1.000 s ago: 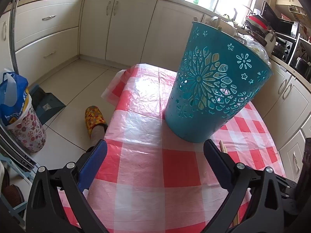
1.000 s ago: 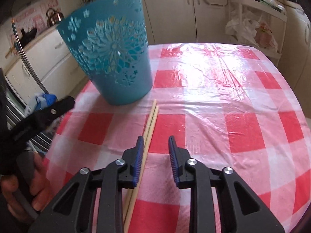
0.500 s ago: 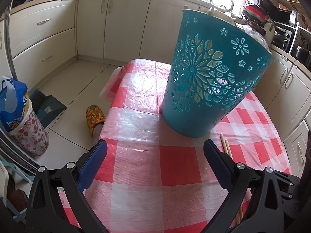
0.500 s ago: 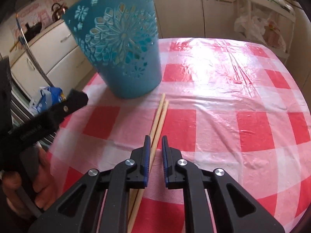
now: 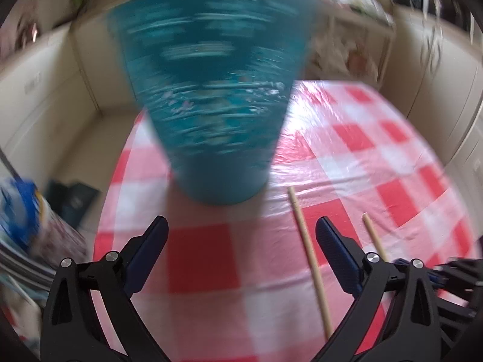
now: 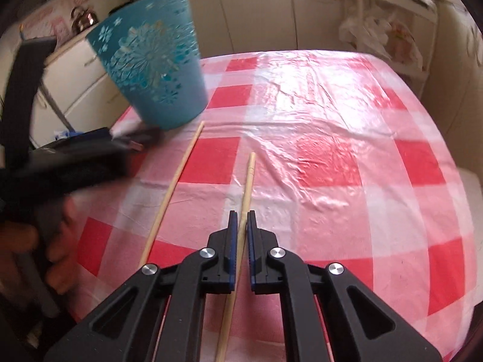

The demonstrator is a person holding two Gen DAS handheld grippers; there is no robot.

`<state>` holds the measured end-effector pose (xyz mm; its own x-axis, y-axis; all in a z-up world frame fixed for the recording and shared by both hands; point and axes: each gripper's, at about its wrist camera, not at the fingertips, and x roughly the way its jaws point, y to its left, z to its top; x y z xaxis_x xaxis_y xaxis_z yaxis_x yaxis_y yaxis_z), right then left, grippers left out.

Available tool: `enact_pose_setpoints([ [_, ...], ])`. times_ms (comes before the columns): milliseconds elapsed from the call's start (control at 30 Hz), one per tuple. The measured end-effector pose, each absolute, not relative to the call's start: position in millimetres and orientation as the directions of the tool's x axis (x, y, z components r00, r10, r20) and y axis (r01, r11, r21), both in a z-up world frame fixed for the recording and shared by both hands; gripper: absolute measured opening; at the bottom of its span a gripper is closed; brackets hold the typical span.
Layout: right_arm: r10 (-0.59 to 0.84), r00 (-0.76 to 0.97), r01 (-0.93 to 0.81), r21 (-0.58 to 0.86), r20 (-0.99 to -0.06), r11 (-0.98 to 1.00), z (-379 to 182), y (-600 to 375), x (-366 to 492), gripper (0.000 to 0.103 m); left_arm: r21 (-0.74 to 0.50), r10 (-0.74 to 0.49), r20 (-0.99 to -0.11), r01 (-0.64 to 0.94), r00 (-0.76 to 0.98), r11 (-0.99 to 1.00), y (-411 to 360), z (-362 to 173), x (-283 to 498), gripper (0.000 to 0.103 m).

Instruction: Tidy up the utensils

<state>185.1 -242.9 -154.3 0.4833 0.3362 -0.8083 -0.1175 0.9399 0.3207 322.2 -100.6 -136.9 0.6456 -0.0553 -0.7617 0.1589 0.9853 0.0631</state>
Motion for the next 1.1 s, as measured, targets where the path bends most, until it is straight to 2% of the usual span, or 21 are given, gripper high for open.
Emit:
enact_pose_setpoints([
  [100,0.348,0.488,-0.117,0.335,-0.801,0.935,-153.9,-244.0,181.4,0.007,0.143,-0.004,-0.777,0.182,0.63,0.973,-124.7,-147.7,328.5,0.079],
  [167,0.35,0.491,-0.12,0.336,-0.798,0.934,-155.0,-243.1,179.9,0.007,0.146,-0.01,-0.79,0.203,0.613,0.968,-130.1,-152.9,327.8,0.05],
  [200,0.348,0.493,-0.123,0.332,-0.797,0.935,-154.4,-244.5,181.1,0.007,0.119,-0.044,-0.79,0.223,0.611,0.967,-129.8,-152.3,324.9,0.041],
  [233,0.347,0.495,-0.126,0.329,-0.797,0.936,-154.7,-246.3,181.9,0.007,0.106,-0.059,-0.794,0.233,0.605,0.967,-128.8,-152.2,322.5,0.021],
  [267,0.344,0.496,-0.131,0.323,-0.797,0.937,-154.4,-245.1,181.2,0.007,0.092,-0.076,-0.797,0.244,0.6,0.966,-127.2,-151.9,319.4,0.009],
  [367,0.371,0.482,-0.16,0.336,-0.794,0.928,-153.6,-241.2,183.3,0.007,0.01,-0.125,-0.797,0.22,0.59,0.975,-110.6,-150.4,309.2,0.005],
  [500,0.365,0.494,-0.202,0.304,-0.789,0.931,-147.8,-231.1,180.4,0.007,-0.094,-0.174,-0.774,0.161,0.608,0.982,-75.7,-149.3,284.6,0.005],
  [567,0.362,0.507,-0.187,0.31,-0.782,0.932,-146.2,-233.4,182.4,0.01,-0.144,-0.211,-0.78,0.159,0.589,0.977,-61.8,-152.9,274.1,0.005],
  [600,0.368,0.506,-0.173,0.327,-0.78,0.929,-146.8,-235.7,184.8,0.016,-0.158,-0.219,-0.784,0.155,0.581,0.975,-57.4,-153.4,273.6,0.005],
  [633,0.372,0.506,-0.162,0.337,-0.778,0.927,-147.4,-237.5,187.5,0.019,-0.178,-0.231,-0.789,0.149,0.57,0.973,-51.5,-154.0,272.6,0.009],
  [700,0.368,0.503,-0.153,0.339,-0.782,0.928,-149.1,-238.0,192.7,0.021,-0.197,-0.246,-0.794,0.147,0.556,0.969,-44.3,-152.0,274.8,0.023],
  [733,0.367,0.501,-0.153,0.338,-0.784,0.929,-149.5,-237.4,194.6,0.021,-0.187,-0.233,-0.797,0.14,0.557,0.972,-42.0,-149.8,276.1,0.045],
  [767,0.363,0.498,-0.156,0.331,-0.788,0.931,-150.5,-235.2,196.7,0.021,-0.173,-0.217,-0.796,0.132,0.565,0.976,-42.1,-147.8,277.2,0.056],
  [867,0.338,0.497,-0.168,0.294,-0.799,0.941,-150.9,-228.8,198.6,0.021,-0.087,-0.172,-0.801,0.171,0.574,0.981,-53.1,-144.9,284.0,0.057],
  [1000,0.294,0.5,-0.207,0.217,-0.815,0.954,-151.6,-219.1,194.7,0.007,-0.015,-0.138,-0.821,0.22,0.554,0.975,-75.5,-154.4,296.7,0.054],
  [1067,0.31,0.495,-0.21,0.234,-0.812,0.949,-151.8,-221.1,192.5,0.007,0.015,-0.132,-0.808,0.245,0.574,0.97,-83.0,-154.1,292.8,0.037],
  [1100,0.315,0.493,-0.207,0.242,-0.811,0.948,-151.7,-222.6,192.0,0.007,0.007,-0.144,-0.808,0.254,0.571,0.967,-84.7,-153.4,292.2,0.032],
])
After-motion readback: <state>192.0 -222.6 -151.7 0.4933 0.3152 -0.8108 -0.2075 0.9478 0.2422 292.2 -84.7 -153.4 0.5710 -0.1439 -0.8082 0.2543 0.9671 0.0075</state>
